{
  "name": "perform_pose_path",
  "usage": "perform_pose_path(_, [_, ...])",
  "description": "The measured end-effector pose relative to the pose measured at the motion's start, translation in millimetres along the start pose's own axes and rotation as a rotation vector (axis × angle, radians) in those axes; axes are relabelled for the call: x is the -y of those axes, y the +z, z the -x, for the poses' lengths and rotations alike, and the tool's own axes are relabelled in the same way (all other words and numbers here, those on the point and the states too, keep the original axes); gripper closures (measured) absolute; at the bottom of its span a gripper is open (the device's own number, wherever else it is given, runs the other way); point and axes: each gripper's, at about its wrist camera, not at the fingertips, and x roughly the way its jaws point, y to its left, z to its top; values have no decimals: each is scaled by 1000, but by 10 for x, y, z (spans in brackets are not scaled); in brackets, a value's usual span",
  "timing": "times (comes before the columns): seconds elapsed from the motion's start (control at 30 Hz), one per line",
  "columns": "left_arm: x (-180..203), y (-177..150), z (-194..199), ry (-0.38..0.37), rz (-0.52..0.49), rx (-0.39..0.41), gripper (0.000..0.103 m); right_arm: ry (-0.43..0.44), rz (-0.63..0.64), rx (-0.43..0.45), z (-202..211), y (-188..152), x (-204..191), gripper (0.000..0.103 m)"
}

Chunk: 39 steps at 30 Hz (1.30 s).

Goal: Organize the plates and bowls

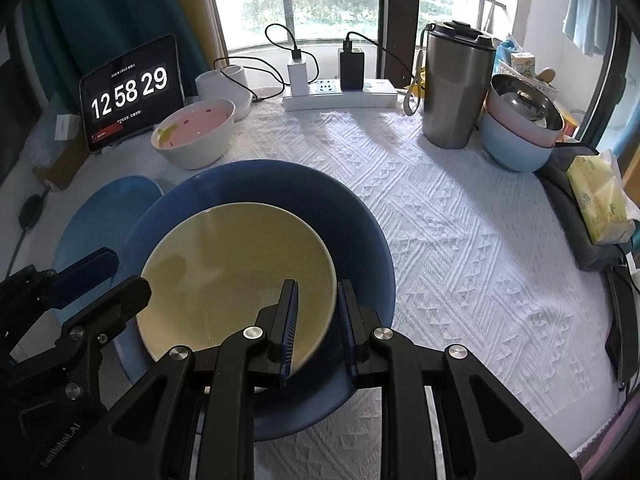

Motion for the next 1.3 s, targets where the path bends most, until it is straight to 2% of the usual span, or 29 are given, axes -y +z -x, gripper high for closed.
perform_pose_path(0.27, [-57, -7, -148, 60, -18, -20, 68, -10, 1, 22, -22, 57, 17, 82])
perform_pose_path(0.47, [-53, -3, -247, 60, -29, -29, 68, -15, -16, 51, 13, 152, 80, 82])
perform_pose_path(0.8, [-141, 99, -255, 39, 8, -30, 68, 43, -42, 51, 34, 236, 138, 82])
perform_pose_path(1.3, [-484, 324, -103, 32, 85, 31, 68, 86, 6, 84, 132, 491, -137, 81])
